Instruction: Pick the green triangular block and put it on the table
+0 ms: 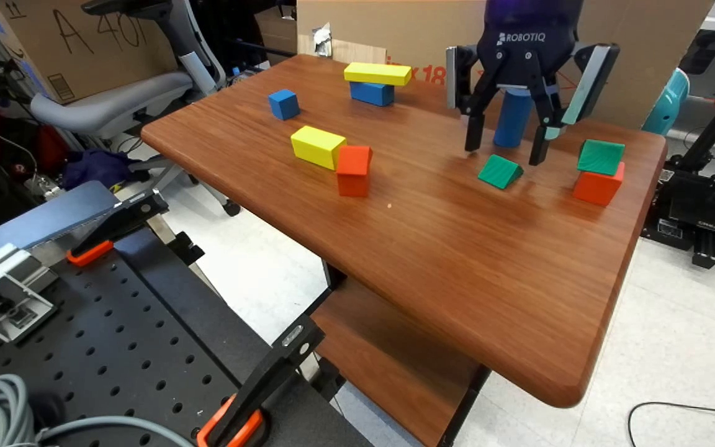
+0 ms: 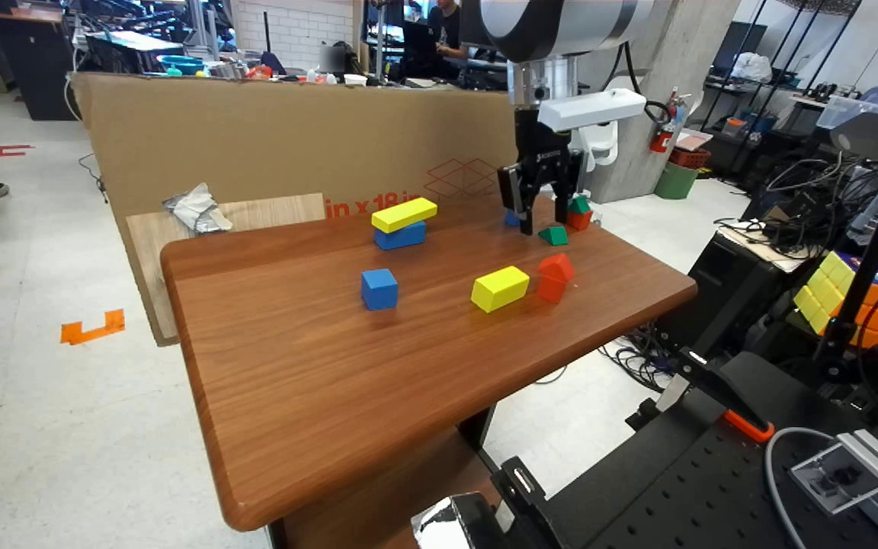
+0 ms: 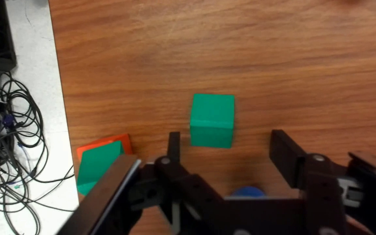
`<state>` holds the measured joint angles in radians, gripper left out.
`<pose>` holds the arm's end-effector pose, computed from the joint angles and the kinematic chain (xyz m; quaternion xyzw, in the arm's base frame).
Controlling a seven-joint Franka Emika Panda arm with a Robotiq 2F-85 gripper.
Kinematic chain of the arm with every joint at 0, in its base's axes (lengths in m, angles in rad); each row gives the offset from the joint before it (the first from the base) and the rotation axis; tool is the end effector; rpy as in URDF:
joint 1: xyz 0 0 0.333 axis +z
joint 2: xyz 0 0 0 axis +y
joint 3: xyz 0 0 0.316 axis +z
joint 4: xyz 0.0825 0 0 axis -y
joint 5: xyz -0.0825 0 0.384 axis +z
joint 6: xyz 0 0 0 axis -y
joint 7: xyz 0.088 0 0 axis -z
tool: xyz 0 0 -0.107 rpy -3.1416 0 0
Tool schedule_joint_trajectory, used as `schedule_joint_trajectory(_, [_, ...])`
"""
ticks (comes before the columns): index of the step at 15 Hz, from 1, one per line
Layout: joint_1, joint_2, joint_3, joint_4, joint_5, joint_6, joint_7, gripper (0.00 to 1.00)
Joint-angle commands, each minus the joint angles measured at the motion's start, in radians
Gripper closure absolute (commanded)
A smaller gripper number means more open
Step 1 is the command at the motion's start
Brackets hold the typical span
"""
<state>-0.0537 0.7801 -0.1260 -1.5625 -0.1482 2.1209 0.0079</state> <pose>0.6670 -0.1176 0.1715 0.9880 -0.0343 -0.1169 0.0946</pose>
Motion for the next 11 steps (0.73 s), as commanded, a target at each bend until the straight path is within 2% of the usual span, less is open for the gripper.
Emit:
schedule_joint_trajectory(1, [-0.015, -0.137, 0.030, -0.118, 0.005, 0.034, -0.053, 0.01])
schedule_joint_trajectory(5, [-0.032, -0.342, 0.054, -0.255, 0.034, 0.077, -0.108, 0.00])
schedule_joint_trajectory(6, [-0.037, -0.383, 0.059, -0.260, 0.049, 0.038, -0.121, 0.00])
schedule_joint_trajectory(7, [-0.018, -0.260, 0.040, -0.157, 0.015, 0.028, -0.080, 0.00])
schedule_joint_trajectory(9, [-0.019, -0.308, 0.042, -0.175, 0.016, 0.018, -0.084, 0.00])
schedule_joint_trajectory(11, [-0.019, -0.287, 0.042, -0.174, 0.016, 0.020, -0.083, 0.00])
